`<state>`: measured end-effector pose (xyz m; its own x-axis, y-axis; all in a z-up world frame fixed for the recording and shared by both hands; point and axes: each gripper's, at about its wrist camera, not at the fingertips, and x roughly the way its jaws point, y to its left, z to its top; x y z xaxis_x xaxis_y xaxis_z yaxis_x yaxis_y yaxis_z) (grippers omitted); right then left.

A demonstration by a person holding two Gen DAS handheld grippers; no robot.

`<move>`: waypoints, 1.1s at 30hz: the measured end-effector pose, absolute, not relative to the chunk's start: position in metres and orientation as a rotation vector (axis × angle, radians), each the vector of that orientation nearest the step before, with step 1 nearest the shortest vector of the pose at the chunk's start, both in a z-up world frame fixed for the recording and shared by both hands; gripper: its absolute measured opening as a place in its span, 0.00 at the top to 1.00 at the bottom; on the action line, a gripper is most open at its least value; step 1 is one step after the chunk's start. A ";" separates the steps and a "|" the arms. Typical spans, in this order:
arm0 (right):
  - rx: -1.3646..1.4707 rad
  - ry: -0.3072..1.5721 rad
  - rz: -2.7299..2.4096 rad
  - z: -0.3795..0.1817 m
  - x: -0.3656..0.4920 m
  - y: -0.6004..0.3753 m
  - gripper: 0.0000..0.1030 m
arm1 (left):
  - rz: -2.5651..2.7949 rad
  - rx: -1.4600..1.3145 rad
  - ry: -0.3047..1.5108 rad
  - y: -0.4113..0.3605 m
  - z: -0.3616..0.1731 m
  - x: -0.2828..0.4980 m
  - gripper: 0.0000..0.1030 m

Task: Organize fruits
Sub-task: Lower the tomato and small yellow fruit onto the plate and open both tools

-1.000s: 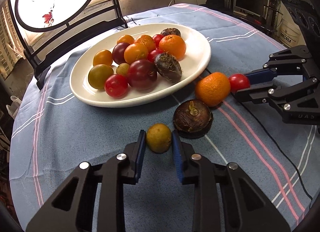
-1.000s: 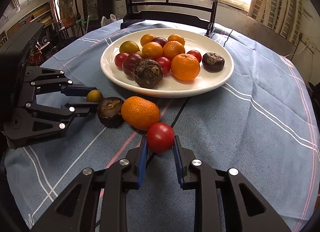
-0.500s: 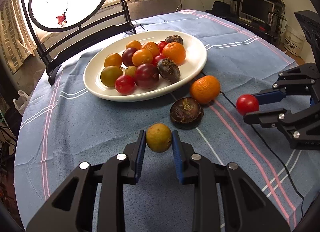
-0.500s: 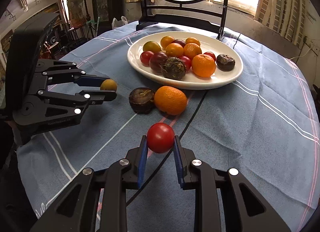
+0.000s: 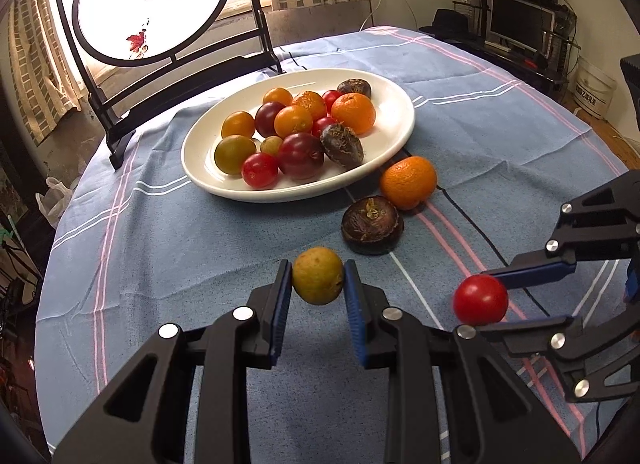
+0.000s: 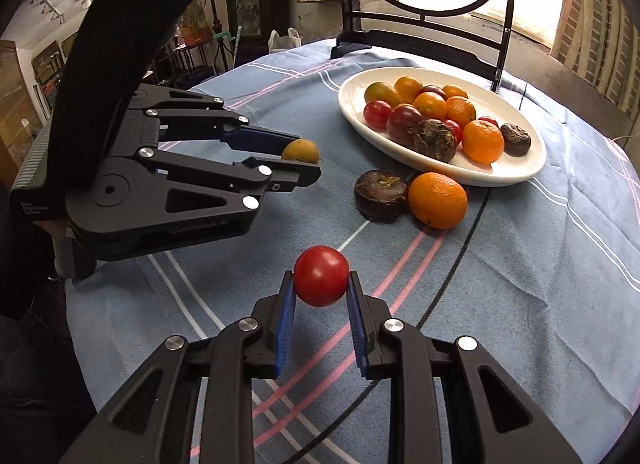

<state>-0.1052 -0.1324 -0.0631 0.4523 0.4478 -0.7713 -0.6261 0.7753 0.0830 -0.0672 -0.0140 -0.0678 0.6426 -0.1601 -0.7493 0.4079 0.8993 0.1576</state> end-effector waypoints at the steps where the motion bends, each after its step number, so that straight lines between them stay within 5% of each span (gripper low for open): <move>1: -0.223 0.875 0.669 -0.063 -0.105 -0.131 0.75 | -0.322 0.324 0.810 -0.013 -0.067 -0.067 0.75; 33: -0.071 0.761 0.526 -0.020 -0.014 -0.163 0.74 | -0.174 0.196 0.738 -0.011 -0.027 0.017 0.75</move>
<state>-0.0141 -0.1626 -0.0198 0.6021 0.4284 -0.6738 -0.4785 0.8691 0.1250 0.0166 -0.0112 -0.0266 0.7267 -0.0877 -0.6813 0.2254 0.9673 0.1159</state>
